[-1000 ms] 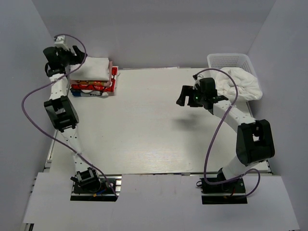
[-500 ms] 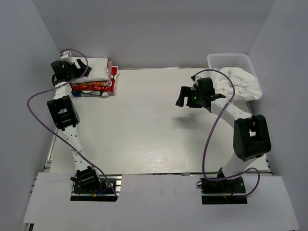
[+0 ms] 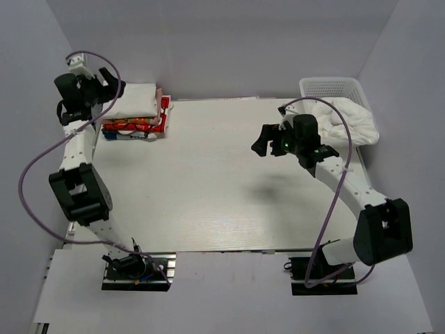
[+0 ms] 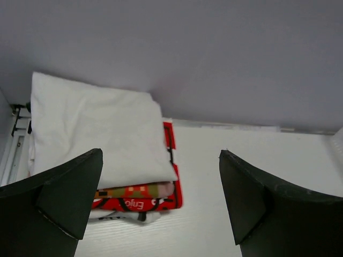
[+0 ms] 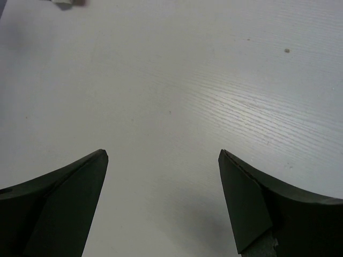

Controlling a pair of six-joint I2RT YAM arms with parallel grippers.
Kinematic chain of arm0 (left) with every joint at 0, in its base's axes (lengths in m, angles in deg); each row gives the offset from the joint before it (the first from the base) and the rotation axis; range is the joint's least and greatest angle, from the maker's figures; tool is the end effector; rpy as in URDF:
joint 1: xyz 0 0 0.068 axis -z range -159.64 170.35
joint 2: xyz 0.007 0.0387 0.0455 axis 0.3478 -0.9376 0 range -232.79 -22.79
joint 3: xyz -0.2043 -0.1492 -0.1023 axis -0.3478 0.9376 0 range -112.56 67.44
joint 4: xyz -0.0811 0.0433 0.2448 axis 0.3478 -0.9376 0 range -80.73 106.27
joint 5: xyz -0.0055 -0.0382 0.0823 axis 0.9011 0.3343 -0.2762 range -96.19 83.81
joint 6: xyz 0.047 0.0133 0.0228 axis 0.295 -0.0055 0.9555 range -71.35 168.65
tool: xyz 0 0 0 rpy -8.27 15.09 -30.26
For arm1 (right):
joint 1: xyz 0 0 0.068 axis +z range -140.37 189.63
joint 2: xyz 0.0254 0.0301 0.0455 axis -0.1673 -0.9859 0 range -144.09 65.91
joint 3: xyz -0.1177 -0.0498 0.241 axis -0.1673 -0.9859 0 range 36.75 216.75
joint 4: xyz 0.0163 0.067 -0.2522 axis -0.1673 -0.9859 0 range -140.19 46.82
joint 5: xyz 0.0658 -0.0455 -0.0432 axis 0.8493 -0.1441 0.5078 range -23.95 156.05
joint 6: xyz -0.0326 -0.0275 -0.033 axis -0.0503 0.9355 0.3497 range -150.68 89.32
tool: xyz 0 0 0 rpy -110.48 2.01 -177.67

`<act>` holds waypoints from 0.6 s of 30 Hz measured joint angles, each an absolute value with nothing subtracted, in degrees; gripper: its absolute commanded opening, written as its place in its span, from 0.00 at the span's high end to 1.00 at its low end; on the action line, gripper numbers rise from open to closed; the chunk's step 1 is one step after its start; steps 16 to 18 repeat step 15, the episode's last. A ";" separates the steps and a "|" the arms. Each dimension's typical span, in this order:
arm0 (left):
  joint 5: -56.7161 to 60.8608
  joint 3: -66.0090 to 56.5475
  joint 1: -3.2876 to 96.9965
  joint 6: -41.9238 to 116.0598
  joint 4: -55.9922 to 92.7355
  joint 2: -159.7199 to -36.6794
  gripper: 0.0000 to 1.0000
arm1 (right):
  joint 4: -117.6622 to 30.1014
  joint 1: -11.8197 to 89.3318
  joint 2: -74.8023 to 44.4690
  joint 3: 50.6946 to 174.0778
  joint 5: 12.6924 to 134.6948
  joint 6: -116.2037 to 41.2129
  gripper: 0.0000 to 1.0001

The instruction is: Fold and stack the t-shirts

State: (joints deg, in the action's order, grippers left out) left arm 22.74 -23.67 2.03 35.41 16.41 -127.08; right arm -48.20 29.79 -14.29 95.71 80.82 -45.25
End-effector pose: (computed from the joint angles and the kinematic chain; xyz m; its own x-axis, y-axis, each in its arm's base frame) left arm 0.4230 0.1218 0.3482 -0.2480 -0.2931 -0.9234 0.1187 0.9368 -0.3292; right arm 0.2996 0.1197 0.2928 -0.5398 0.0610 -0.8396 -0.4257 0.8407 0.3348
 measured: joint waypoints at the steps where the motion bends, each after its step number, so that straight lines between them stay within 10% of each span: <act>1: 21.45 -23.67 2.25 34.78 15.03 -123.30 0.00 | -47.72 29.88 -12.56 94.20 80.51 -45.29 0.10; 11: 24.38 17.53 10.66 21.49 14.88 -75.24 0.00 | -43.02 29.77 11.41 71.60 72.97 -52.79 0.10; 18: 23.02 20.06 11.21 20.53 7.47 -66.34 0.00 | -42.67 29.60 19.87 66.07 69.36 -54.69 0.10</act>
